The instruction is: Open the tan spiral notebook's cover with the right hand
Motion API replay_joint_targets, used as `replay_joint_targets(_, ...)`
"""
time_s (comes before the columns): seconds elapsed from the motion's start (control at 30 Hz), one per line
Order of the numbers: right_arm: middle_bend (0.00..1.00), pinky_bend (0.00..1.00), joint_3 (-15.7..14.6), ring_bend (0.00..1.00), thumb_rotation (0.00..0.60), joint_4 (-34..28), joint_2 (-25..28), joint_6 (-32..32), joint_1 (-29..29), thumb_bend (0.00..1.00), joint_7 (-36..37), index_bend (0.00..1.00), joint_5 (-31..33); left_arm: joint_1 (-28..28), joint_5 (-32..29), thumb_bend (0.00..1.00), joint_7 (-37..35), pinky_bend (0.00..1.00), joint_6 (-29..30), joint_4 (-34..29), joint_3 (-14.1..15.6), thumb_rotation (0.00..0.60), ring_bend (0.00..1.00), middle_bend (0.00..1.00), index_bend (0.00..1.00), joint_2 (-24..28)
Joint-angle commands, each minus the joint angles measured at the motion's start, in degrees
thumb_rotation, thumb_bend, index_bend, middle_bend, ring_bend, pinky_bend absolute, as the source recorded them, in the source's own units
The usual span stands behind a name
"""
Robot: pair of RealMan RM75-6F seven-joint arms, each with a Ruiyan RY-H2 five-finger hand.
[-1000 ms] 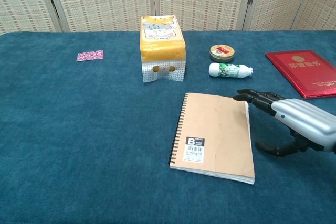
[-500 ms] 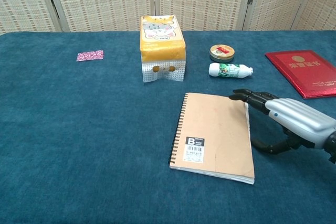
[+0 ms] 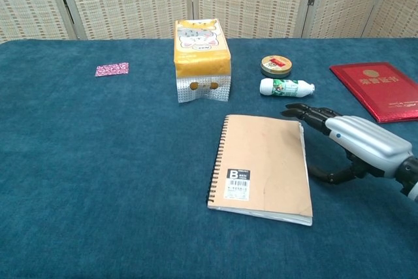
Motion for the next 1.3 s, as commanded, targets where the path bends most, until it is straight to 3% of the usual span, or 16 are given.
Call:
replay_joint_targets(0.03,0.0,0.0,0.0,0.0,0.6,1.2,-0.8,0.4,0.8,0.44,1.1,0.0,-0.5,0.6,-0.7,0.24,-1.0,0.19,0.9,-0.3,-0.6,0.6,0.03,0.11,0.18,0.6)
replay_joint_targets(0.33,0.0,0.0,0.6,0.0,0.6,2.8,-2.2,4.1,2.7,0.45,1.7,0.0,-2.2,1.9,-2.5,0.24,-5.3,0.19,2.4,-0.8,-2.1,0.6,0.03,0.11,0.19,2.1)
replay_joint_targets(0.83,0.0,0.0,4.3,0.0,0.6,-3.6,-1.2,3.4,9.2,0.45,-2.8,0.0,-2.6,5.6,-8.8,0.24,-15.5,0.19,5.2,0.0,-6.2,0.6,0.03,0.11,0.19,5.1)
replay_joint_targets(1.13,0.0,0.0,8.9,0.0,0.6,-7.2,-2.7,-3.0,16.4,0.44,-6.8,0.0,-0.4,6.1,-11.2,0.24,-18.9,0.19,3.4,1.3,-7.5,0.6,0.03,0.11,0.19,5.8)
replay_joint_targets(1.3,0.0,0.0,11.5,0.0,0.6,-4.1,-5.9,-8.9,21.2,0.41,-5.8,0.0,2.2,6.2,-12.1,0.24,-20.5,0.19,2.3,1.8,-8.0,0.6,0.03,0.11,0.19,6.1)
